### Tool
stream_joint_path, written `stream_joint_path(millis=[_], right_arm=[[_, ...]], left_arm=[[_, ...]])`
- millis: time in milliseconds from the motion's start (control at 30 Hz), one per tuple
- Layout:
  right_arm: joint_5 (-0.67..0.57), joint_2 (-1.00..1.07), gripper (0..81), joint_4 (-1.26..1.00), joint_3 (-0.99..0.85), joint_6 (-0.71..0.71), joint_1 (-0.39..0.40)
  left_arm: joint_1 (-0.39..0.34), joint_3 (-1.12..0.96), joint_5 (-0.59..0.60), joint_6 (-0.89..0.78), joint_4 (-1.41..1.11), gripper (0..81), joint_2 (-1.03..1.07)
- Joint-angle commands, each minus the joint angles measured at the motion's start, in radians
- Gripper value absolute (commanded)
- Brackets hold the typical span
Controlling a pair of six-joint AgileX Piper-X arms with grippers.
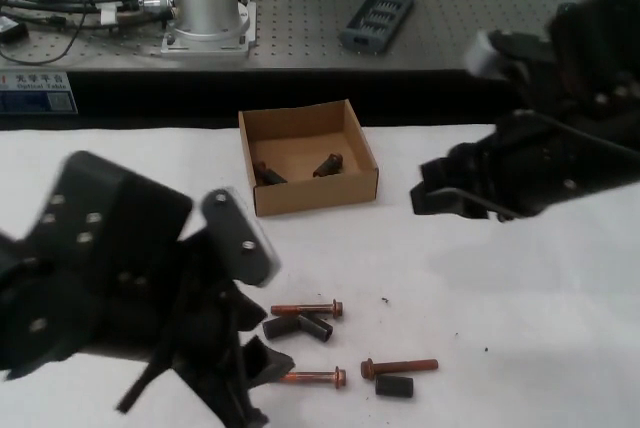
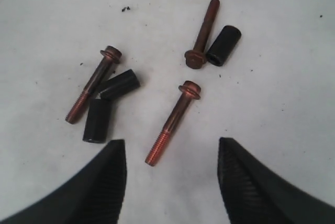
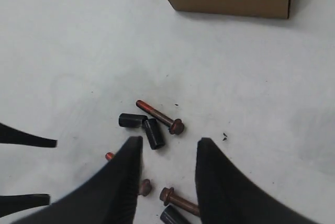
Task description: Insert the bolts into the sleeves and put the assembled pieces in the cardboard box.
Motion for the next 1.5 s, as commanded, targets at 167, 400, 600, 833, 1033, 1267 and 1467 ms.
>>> stream_joint_path(millis=[167,400,600,833,1033,1267,1467], right_arm=[[-0.007,-0.074,26.7,-0.026,0.069,0.02,-0.004],[-0.007,-0.074,26.7,-0.031,0.097,0.02,-0.004],[-0.007,-0.074,26.7,-0.05,0.125,0.02,-0.004],[-0.029,-0.074,26.7,-0.048,0.125,0.02,-0.004],[-0.037,-0.074,26.7,-0.048,0.125,0.02,-0.004],[-0.051,-0.074,26.7,-0.048,0.125,0.02,-0.004],[-0.051,-0.074,26.7,-0.048,0.125,0.02,-0.004]], left_arm=[[-0.091,-0.142,-0.151,0.141,0.11,39.3,0.167],[-0.1,-0.152,-0.149,0.286,0.11,39.3,0.216],[-0.102,-0.155,-0.156,0.353,0.11,39.3,0.236],[-0.14,-0.201,-0.156,0.363,0.119,39.3,0.293],[-0.163,-0.259,-0.156,0.366,0.126,39.3,0.363],[-0.163,-0.272,-0.156,0.366,0.179,34.4,0.404],[-0.159,-0.282,-0.156,0.366,0.187,34.4,0.426]])
